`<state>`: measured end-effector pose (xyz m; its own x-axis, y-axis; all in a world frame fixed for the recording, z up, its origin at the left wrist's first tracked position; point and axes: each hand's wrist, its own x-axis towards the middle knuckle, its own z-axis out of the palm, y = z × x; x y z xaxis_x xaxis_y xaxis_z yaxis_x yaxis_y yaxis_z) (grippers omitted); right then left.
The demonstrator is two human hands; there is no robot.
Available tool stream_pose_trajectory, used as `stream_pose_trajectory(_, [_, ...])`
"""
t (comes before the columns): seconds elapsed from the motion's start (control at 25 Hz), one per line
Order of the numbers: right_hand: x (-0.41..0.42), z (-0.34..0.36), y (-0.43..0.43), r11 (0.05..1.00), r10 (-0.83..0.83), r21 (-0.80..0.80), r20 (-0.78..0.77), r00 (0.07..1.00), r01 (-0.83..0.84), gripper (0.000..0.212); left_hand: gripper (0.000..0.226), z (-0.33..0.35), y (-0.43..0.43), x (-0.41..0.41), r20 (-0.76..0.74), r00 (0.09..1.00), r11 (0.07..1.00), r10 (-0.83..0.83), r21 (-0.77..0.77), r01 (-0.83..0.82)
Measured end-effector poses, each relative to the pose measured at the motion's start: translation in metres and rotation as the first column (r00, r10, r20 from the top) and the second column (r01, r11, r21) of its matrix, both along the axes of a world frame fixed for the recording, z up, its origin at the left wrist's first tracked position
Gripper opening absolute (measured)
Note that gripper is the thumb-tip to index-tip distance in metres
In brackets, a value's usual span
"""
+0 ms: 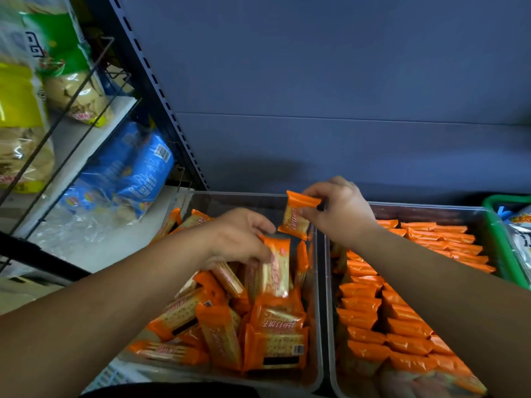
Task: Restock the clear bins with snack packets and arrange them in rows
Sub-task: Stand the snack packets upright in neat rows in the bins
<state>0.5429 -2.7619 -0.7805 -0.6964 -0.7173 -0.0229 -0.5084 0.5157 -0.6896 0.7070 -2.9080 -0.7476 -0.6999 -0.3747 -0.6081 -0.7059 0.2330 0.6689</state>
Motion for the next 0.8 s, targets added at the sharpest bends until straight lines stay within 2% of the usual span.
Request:
stream_pose_trajectory(0.04, [0.000, -0.002, -0.001, 0.997, 0.009, 0.076, -0.091, 0.996, -0.002, 0.021, 0.053, 0.003, -0.005, 0.002, -0.048, 0.995, 0.995, 0.087, 0.042, -0.085])
stream_pose_trajectory(0.16, [0.005, -0.002, -0.008, 0.980, -0.023, 0.191, -0.151, 0.988, 0.052, 0.028, 0.041, 0.005, -0.017, 0.002, -0.153, 0.955, 0.967, 0.253, 0.082, -0.243])
stream_pose_trajectory(0.32, [0.013, -0.004, -0.024, 0.948, -0.015, 0.306, -0.247, 0.969, 0.093, 0.031, 0.037, 0.004, -0.023, 0.001, -0.222, 0.933, 0.959, 0.283, 0.083, -0.271])
stream_pose_trajectory(0.48, [0.015, -0.008, -0.030, 0.945, -0.077, 0.289, -0.264, 0.961, 0.155, 0.039, 0.034, -0.001, -0.026, 0.002, -0.263, 0.917, 0.953, 0.300, 0.052, -0.297])
stream_pose_trajectory(0.6, [0.013, -0.010, -0.031, 0.939, -0.059, 0.314, -0.262, 0.963, 0.143, 0.036, 0.032, -0.001, -0.030, 0.003, -0.305, 0.894, 0.942, 0.329, 0.044, -0.332])
stream_pose_trajectory(0.68, [0.010, -0.007, -0.029, 0.965, -0.058, 0.238, -0.228, 0.972, 0.113, 0.025, 0.032, 0.000, -0.030, 0.001, -0.339, 0.874, 0.935, 0.348, 0.053, -0.351])
stream_pose_trajectory(0.72, [0.009, -0.004, -0.028, 0.985, -0.076, 0.143, -0.173, 0.982, 0.101, 0.015, 0.032, 0.000, -0.028, -0.001, -0.353, 0.867, 0.934, 0.353, 0.069, -0.352])
stream_pose_trajectory(0.76, [0.008, 0.002, -0.026, 0.995, -0.097, 0.018, -0.053, 0.994, 0.098, 0.005, 0.032, 0.000, -0.025, -0.003, -0.362, 0.862, 0.934, 0.355, 0.093, -0.346])
stream_pose_trajectory(0.8, [0.008, 0.009, -0.025, 0.990, -0.096, -0.086, 0.139, 0.986, 0.108, 0.006, 0.032, -0.001, -0.021, -0.007, -0.369, 0.860, 0.936, 0.352, 0.117, -0.333])
